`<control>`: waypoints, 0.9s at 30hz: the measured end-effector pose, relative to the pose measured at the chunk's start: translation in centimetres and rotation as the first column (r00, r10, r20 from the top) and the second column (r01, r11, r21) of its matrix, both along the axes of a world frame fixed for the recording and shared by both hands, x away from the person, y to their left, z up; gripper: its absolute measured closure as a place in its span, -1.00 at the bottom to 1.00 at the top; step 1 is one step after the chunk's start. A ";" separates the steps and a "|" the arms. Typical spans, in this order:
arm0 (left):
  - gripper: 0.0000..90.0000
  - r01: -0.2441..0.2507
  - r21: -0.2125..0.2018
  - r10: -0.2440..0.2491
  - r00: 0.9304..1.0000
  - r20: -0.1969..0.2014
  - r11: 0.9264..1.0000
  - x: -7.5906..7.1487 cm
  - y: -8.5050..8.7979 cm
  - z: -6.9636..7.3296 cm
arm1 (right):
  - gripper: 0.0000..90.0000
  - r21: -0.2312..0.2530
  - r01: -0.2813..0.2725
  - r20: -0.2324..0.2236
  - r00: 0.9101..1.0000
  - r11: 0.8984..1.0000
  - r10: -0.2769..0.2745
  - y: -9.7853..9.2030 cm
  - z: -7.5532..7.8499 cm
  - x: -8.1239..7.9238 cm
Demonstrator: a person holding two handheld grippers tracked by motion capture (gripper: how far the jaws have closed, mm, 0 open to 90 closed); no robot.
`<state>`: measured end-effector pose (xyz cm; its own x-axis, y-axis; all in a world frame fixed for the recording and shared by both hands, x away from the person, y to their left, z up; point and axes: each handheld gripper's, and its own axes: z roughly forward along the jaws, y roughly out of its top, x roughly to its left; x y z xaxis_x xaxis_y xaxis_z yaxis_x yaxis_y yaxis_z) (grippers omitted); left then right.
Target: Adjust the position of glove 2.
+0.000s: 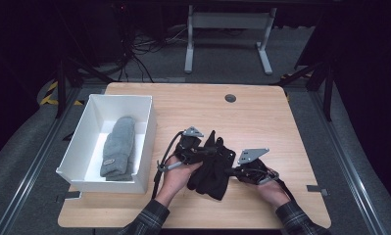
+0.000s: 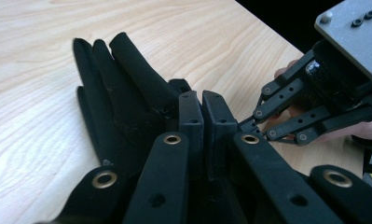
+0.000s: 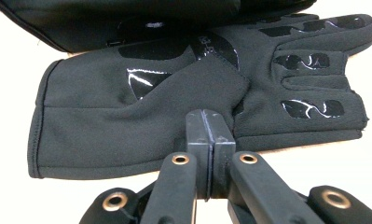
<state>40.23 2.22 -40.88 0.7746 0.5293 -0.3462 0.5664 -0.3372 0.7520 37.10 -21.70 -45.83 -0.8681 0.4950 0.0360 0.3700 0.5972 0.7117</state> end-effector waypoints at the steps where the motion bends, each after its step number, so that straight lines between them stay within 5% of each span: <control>1: 0.95 0.000 0.000 0.000 1.000 0.000 1.000 0.0 0.0 0.0 | 1.00 0.000 0.000 0.000 1.000 1.000 0.000 0.0 0.0 0.0; 13: 0.95 0.053 0.039 -0.052 0.998 -0.026 0.998 -0.2 -2.9 -1.6 | 1.00 0.005 -0.001 0.001 1.000 1.000 0.001 0.1 -0.1 0.0; 17: 0.92 0.064 0.024 -0.063 0.997 -0.044 0.998 0.0 -3.2 -2.2 | 1.00 0.011 -0.004 -0.002 1.000 1.000 0.004 0.0 -0.2 0.0; 22: 0.82 0.069 -0.001 -0.069 0.997 -0.020 0.998 -0.3 -3.0 -1.6 | 1.00 0.022 0.003 0.001 1.000 1.000 -0.003 -0.5 0.0 -0.2; 27: 1.00 0.088 0.025 -0.088 0.996 0.012 0.996 -1.6 -2.6 -1.2 | 0.67 0.052 0.057 0.034 0.998 0.997 -0.058 -2.9 1.1 -0.3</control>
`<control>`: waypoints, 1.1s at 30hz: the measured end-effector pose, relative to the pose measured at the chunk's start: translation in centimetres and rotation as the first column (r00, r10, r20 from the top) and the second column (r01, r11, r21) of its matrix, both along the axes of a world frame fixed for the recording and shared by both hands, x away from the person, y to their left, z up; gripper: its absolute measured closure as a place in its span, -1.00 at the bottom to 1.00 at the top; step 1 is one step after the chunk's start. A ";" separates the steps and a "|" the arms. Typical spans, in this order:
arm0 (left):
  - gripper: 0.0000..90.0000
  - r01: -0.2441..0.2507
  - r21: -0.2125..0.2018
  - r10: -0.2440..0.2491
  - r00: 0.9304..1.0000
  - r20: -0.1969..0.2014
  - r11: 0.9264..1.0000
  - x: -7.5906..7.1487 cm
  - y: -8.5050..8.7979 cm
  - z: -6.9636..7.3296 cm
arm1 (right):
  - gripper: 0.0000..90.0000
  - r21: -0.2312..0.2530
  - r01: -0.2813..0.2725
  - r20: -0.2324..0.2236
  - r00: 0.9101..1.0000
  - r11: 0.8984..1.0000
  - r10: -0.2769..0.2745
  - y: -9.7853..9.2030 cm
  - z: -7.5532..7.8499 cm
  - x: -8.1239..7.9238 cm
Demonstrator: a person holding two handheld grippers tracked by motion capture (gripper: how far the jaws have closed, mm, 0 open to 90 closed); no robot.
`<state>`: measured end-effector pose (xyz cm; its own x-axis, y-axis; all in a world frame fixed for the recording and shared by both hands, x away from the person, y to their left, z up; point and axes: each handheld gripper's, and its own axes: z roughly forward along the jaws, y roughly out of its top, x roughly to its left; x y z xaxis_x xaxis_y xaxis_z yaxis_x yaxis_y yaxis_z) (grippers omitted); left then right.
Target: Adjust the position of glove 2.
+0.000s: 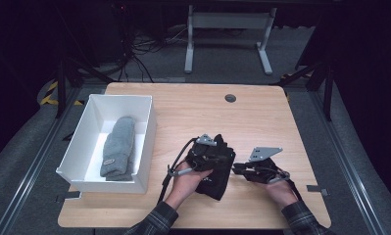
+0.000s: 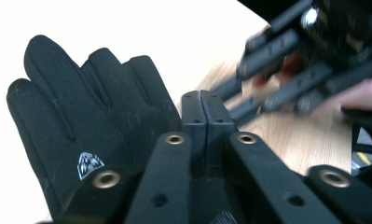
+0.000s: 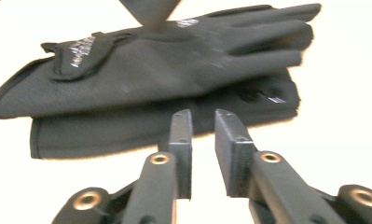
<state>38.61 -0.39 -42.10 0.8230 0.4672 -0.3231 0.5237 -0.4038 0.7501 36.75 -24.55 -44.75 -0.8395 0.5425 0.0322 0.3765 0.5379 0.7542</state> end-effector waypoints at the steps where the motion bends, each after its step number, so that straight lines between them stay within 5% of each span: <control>1: 1.00 0.005 0.008 -0.005 1.000 -0.002 1.000 -0.2 0.0 -0.1 | 0.60 -0.005 0.022 0.006 1.000 1.000 -0.022 -0.8 0.1 -0.1; 13: 1.00 0.052 0.106 -0.048 0.998 -0.033 0.993 -1.2 -2.5 -2.5 | -0.16 -0.031 0.162 0.000 0.987 0.986 -0.162 -4.3 -0.6 0.7; 23: 1.00 0.060 0.202 -0.055 0.998 -0.030 0.978 -1.4 -2.9 -3.0 | -0.43 -0.098 0.186 0.024 0.983 0.978 -0.184 -4.1 -1.6 1.1; 33: 1.00 0.087 0.255 -0.084 0.996 -0.023 0.963 -2.0 -1.7 -2.5 | -0.59 -0.083 0.205 0.026 0.979 0.975 -0.203 -4.3 -1.9 1.4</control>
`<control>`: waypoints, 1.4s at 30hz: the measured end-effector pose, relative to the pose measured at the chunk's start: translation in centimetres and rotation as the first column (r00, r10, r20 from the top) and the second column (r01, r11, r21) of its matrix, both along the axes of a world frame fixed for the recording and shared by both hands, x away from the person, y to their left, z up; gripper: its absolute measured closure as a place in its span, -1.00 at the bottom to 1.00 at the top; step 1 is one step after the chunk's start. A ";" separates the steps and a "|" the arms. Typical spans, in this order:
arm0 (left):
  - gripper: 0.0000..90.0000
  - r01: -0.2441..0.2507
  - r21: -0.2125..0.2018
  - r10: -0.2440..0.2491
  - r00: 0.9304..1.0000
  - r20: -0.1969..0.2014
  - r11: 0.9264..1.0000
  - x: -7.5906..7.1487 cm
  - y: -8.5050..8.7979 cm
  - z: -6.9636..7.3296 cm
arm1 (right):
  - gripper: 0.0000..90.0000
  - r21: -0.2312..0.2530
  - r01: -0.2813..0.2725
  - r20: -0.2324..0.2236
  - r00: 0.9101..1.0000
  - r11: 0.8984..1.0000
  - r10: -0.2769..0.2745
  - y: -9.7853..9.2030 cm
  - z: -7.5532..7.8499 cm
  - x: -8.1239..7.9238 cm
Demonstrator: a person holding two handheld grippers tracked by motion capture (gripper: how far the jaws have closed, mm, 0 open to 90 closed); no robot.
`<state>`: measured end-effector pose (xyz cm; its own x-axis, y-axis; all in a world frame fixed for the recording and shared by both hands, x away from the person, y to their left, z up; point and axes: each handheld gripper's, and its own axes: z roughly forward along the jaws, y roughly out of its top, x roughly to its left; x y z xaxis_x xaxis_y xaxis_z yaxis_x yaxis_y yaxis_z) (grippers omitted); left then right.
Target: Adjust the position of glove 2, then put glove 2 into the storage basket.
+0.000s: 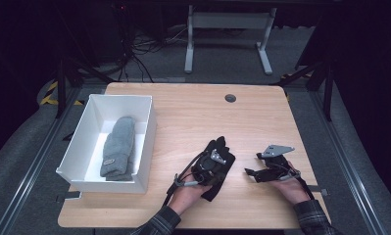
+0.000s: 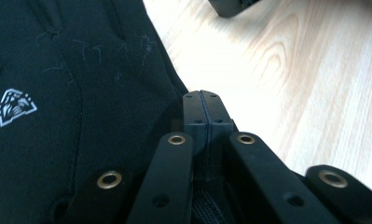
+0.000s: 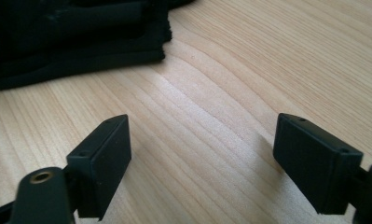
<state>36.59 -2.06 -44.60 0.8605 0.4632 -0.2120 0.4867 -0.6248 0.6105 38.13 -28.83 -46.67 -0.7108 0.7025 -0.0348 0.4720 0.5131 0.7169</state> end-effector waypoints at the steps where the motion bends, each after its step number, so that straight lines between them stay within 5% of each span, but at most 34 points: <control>1: 1.00 0.002 0.005 -0.002 1.000 -0.001 1.000 0.0 0.1 0.0 | -0.63 0.002 0.002 0.001 1.000 1.000 -0.002 0.0 -0.1 0.0; 21: 1.00 0.051 0.071 -0.052 0.999 0.009 0.996 -1.1 4.4 0.3 | -0.69 0.012 0.006 0.012 1.000 1.000 -0.006 0.0 -0.3 0.1; 30: 1.00 0.083 0.084 -0.085 0.996 0.026 0.993 -1.4 4.9 0.9 | -0.69 0.012 0.007 0.012 1.000 1.000 -0.007 0.0 -0.3 0.1; 42: -0.16 0.106 0.091 -0.117 0.985 0.128 0.990 0.3 5.2 3.2 | -0.69 0.013 0.006 0.012 1.000 1.000 -0.006 0.0 -0.3 0.1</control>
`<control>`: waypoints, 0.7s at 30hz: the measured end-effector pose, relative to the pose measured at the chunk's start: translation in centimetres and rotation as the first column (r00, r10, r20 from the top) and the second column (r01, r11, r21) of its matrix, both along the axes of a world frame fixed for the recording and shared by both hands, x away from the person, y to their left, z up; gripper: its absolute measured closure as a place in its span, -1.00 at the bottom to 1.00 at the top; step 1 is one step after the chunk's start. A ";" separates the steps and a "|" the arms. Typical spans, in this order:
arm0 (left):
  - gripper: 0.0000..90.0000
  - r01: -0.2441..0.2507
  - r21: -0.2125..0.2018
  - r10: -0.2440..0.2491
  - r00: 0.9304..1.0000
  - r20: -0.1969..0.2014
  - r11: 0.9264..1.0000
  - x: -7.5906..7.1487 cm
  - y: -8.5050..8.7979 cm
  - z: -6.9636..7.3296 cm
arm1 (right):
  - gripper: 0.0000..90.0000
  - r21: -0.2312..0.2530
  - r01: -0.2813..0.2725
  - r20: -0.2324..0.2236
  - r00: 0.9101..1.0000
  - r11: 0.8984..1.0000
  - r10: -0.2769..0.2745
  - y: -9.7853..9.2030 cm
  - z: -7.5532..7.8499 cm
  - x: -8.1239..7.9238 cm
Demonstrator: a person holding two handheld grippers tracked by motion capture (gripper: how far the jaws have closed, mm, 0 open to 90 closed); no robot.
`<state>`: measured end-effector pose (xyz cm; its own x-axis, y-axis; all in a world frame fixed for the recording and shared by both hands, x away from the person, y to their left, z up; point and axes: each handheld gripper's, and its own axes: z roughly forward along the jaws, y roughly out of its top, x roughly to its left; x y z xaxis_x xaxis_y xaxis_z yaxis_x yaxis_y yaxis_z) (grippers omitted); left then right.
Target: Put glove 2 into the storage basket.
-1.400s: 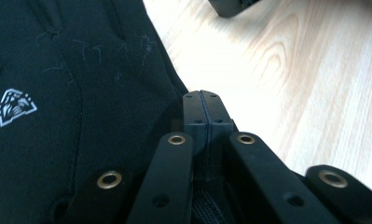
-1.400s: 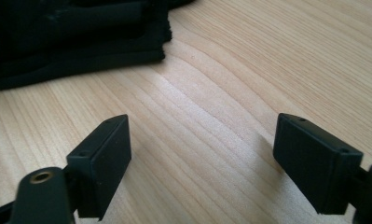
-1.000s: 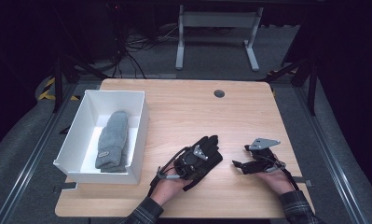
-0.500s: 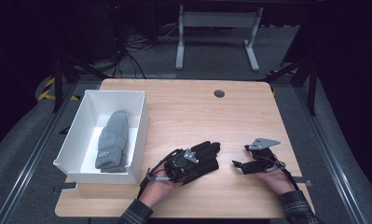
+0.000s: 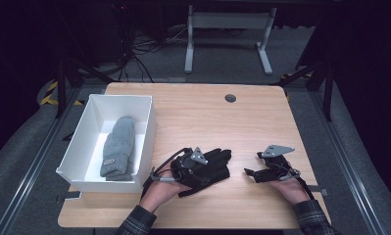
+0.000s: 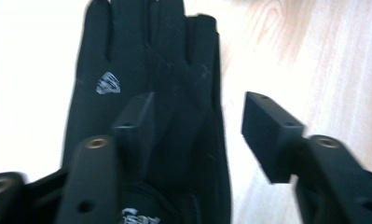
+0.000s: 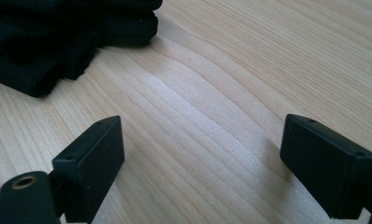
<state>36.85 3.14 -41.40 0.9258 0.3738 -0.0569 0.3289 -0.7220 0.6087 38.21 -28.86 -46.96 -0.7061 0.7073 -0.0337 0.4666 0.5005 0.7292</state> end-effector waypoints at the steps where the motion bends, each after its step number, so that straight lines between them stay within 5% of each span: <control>1: -0.24 0.002 0.005 -0.002 1.000 0.016 1.000 0.3 -0.1 0.0 | -0.69 0.000 0.000 0.000 1.000 1.000 0.000 0.0 0.0 0.0; 6: -0.68 0.002 0.010 -0.002 1.000 0.017 1.000 1.4 -0.4 -0.5 | -0.69 0.000 0.000 0.000 1.000 1.000 0.000 0.0 0.0 0.0; 21: -0.77 -0.016 0.082 0.015 1.000 0.006 0.996 3.2 -0.8 -3.1 | -0.69 0.000 0.000 0.000 1.000 1.000 0.000 0.0 0.0 0.0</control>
<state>40.06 2.36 -44.54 0.9200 0.3915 -0.0208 0.3377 -0.7644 0.5491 38.21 -28.86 -46.96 -0.7062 0.7072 -0.0341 0.4662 0.5007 0.7294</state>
